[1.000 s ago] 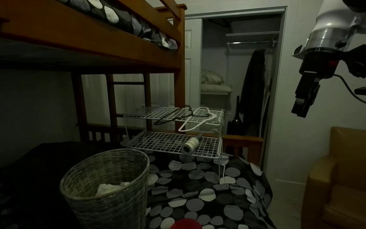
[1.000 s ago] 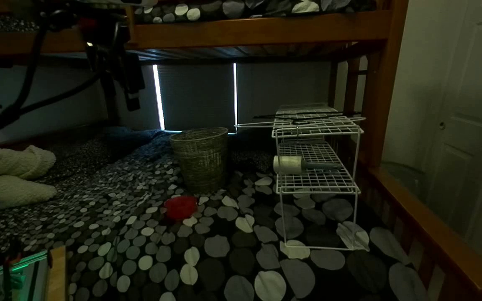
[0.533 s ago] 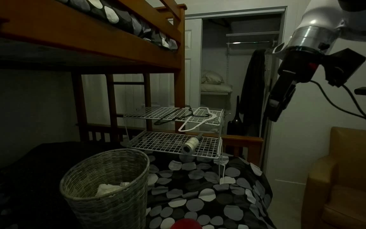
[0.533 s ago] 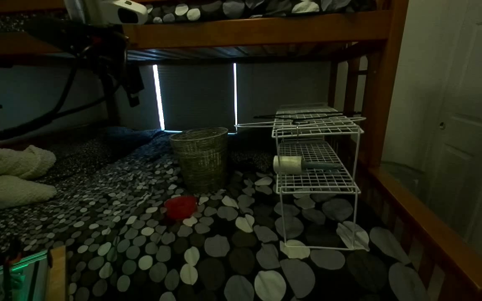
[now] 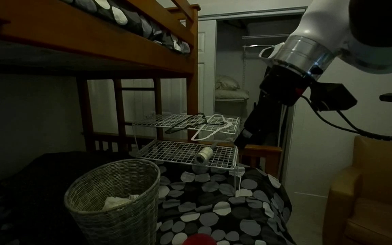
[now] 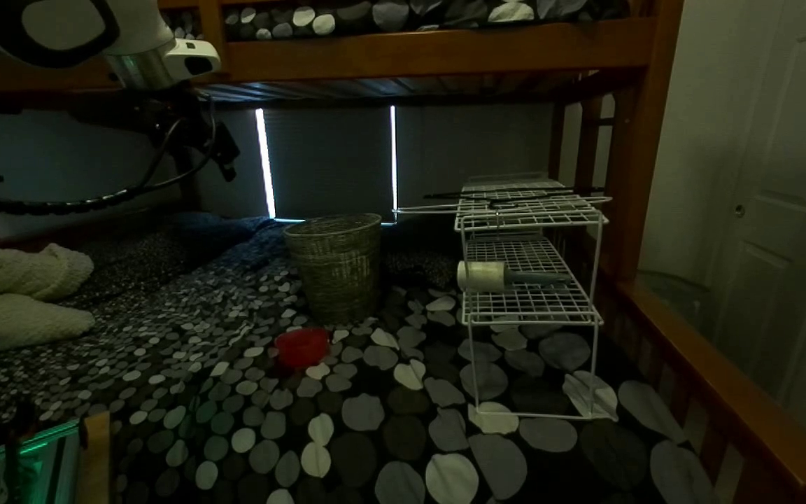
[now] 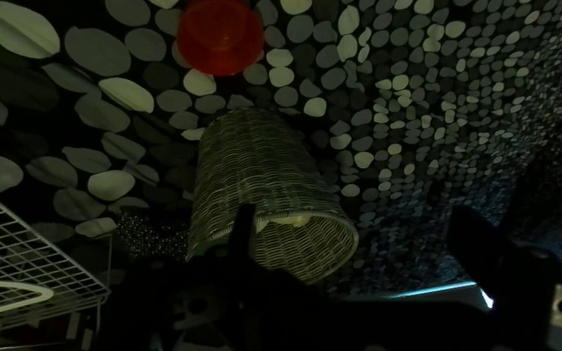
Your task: Pick up the sun glasses from the basket and put them in the red bowl
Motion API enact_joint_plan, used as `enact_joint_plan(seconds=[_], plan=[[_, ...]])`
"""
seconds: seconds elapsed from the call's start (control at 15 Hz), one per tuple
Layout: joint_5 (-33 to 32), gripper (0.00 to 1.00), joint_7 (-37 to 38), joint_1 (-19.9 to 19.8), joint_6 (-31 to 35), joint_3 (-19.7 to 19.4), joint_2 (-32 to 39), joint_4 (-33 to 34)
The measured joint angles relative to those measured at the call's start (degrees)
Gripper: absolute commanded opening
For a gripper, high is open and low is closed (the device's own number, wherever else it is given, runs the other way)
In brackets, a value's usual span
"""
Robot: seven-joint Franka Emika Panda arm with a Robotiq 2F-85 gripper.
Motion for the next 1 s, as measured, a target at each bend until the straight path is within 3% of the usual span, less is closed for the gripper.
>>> enact_joint_plan(seconds=[0.27,0.4,0.73,0.87,1.0], plan=[[-1.5,1.0,1.1,-0.1,0.5,-0.2,0.5,0.1],[-4.6,1.0,5.7,-1.1,5.1,2.2,2.2,-0.9],[-5.6,1.0,14.4,-7.1,29.7,16.2,18.0,-2.6],[-8.6,1.0,18.1,-12.8,37.1,22.6,25.2,-1.0],[-15.4,1.0,22.9,-21.3,41.1,29.1,31.3,1.7]])
